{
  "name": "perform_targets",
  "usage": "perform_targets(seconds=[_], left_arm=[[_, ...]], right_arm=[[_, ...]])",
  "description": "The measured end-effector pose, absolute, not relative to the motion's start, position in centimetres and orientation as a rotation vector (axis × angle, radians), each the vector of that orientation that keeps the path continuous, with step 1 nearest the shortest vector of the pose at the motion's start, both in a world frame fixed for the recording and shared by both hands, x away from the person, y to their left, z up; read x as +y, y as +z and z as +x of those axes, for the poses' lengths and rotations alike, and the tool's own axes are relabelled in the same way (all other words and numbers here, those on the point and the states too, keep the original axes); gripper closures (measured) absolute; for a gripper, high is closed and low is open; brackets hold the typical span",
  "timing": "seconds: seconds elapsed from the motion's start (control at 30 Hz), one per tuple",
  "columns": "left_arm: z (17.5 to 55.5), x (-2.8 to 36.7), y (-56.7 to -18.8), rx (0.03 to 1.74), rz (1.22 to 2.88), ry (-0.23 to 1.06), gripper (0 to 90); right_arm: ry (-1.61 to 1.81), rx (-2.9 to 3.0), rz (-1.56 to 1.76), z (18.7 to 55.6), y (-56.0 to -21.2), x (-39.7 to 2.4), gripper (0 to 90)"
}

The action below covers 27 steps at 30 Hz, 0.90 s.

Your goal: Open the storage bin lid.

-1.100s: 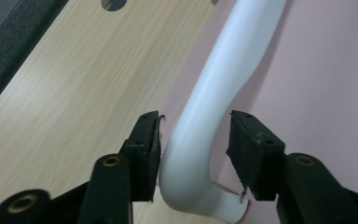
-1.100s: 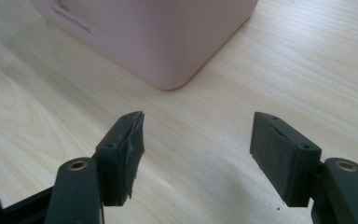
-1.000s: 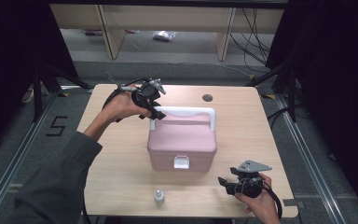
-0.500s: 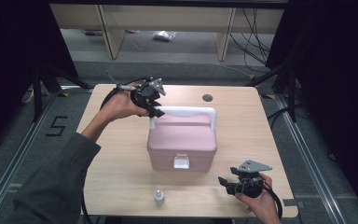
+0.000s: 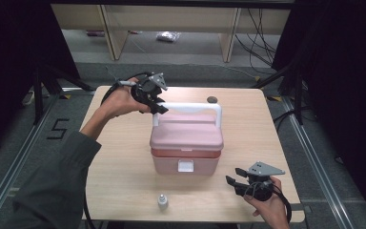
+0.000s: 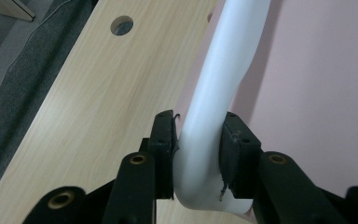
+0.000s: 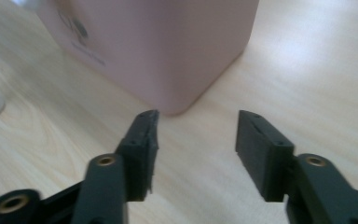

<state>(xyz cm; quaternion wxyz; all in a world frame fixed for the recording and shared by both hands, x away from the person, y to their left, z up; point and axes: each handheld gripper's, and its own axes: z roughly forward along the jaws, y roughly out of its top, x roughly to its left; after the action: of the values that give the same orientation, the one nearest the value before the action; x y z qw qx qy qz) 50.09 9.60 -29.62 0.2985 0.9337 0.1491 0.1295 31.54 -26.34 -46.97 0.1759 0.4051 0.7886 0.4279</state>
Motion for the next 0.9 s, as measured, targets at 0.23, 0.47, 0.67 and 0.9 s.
perform_targets(seconds=[0.23, 0.47, 0.67, 0.9], left_arm=[[50.7, 9.7, -28.6, 0.388, 2.495, 0.369, 68.4], [50.9, 9.5, -28.1, 0.409, 2.476, 0.372, 68.3], [51.3, 9.7, -27.9, 0.396, 2.493, 0.373, 68.1], [51.4, 9.7, -28.0, 0.416, 2.469, 0.360, 68.1]], right_arm=[[1.352, 2.141, 1.095, 31.3, -45.1, -26.9, 68.4], [1.407, 2.116, 1.010, 31.9, -43.8, -26.5, 85.6], [1.453, 2.095, 0.938, 33.1, -42.1, -26.1, 90.0], [1.474, 2.117, 0.915, 35.2, -41.1, -24.8, 90.0]])
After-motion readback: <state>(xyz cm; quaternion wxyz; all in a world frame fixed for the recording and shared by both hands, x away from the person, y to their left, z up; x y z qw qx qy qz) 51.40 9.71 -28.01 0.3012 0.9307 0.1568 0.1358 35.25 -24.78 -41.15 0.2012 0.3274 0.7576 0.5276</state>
